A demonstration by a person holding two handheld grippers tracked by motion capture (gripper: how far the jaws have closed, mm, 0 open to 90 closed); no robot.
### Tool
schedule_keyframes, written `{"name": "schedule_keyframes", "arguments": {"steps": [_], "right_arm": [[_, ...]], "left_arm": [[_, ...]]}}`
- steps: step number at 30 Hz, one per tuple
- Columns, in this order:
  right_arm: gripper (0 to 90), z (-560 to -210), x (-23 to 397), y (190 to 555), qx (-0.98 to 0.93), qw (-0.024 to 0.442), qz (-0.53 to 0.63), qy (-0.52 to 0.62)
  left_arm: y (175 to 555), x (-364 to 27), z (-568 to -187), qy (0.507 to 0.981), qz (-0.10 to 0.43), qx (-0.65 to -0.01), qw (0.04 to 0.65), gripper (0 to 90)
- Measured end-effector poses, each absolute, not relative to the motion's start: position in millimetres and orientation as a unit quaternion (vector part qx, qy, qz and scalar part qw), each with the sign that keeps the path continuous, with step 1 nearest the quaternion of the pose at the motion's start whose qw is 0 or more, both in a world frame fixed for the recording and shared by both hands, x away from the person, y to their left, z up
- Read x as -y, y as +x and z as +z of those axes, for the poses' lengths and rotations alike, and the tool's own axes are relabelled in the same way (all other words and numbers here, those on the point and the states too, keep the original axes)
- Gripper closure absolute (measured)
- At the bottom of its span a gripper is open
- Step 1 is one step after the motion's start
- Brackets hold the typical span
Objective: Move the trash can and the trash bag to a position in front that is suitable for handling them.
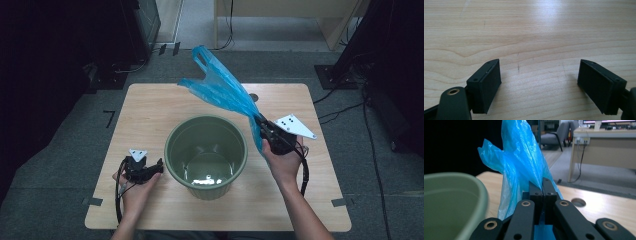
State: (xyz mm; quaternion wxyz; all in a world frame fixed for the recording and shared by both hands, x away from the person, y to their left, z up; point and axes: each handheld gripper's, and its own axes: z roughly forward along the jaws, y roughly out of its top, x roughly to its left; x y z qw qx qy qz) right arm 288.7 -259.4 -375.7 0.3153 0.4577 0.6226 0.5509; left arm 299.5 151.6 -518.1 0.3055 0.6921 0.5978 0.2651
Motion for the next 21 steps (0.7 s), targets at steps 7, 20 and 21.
{"name": "schedule_keyframes", "arguments": {"steps": [7, 20, 21], "right_arm": [[90.0, -343, 250, 272, -0.586, 0.357, 0.586, 0.431], [90.0, -301, 220, 254, -0.558, 0.354, 0.645, 0.385], [90.0, -297, 217, 253, -0.557, 0.354, 0.649, 0.379]], "left_arm": [[299, -152, -518, 0.692, 0.264, -0.598, 0.305, 17.9], [299, -151, -518, 0.692, 0.265, -0.599, 0.305, 17.9], [299, -151, -518, 0.692, 0.265, -0.599, 0.305, 17.9]]}}
